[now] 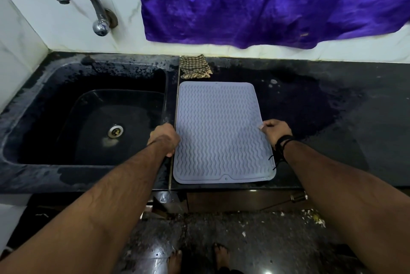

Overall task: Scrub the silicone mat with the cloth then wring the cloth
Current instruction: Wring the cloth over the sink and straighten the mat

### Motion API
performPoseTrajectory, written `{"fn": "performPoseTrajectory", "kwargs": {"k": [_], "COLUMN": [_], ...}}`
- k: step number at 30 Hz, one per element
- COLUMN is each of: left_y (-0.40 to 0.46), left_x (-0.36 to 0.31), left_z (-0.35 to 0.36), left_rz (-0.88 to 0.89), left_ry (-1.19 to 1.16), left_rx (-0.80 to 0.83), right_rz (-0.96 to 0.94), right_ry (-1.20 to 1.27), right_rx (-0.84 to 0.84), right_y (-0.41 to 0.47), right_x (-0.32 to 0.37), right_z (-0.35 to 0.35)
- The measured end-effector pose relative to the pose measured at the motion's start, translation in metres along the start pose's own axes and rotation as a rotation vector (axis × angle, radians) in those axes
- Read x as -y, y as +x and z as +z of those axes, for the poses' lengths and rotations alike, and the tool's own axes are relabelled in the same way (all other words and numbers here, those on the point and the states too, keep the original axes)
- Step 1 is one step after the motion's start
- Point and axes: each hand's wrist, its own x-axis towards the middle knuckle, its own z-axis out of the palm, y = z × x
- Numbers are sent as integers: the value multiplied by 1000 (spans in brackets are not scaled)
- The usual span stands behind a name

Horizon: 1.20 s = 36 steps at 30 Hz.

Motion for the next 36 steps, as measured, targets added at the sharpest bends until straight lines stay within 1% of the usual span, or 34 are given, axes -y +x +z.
{"fn": "performPoseTrajectory", "kwargs": {"k": [4,9,11,16,21,26,36], "left_y": [2,5,7,8,5,4,10], "left_x": [2,6,7,10,9,4,2], "left_z": [2,3,4,6,4,1,-1], "left_rz": [-2,-1,3,18,21,-25,-84], "left_ry": [-31,-62,-72,-90,-84,-84,-96], "left_rx": [-18,-16,-14,-28,-30,-20,-3], "right_rz": [17,40,34,20,43,46,53], "right_ry": [-22,-92,-130,-206,-206,-203,-193], "right_rx": [4,77,82,30,2,10,-55], "right_y": [-1,-4,-7,-9,-9,-8,-8], "right_x": [0,-2,-2,-4,-5,-5,-3], "right_z": [1,1,0,0,-1,-1,3]}}
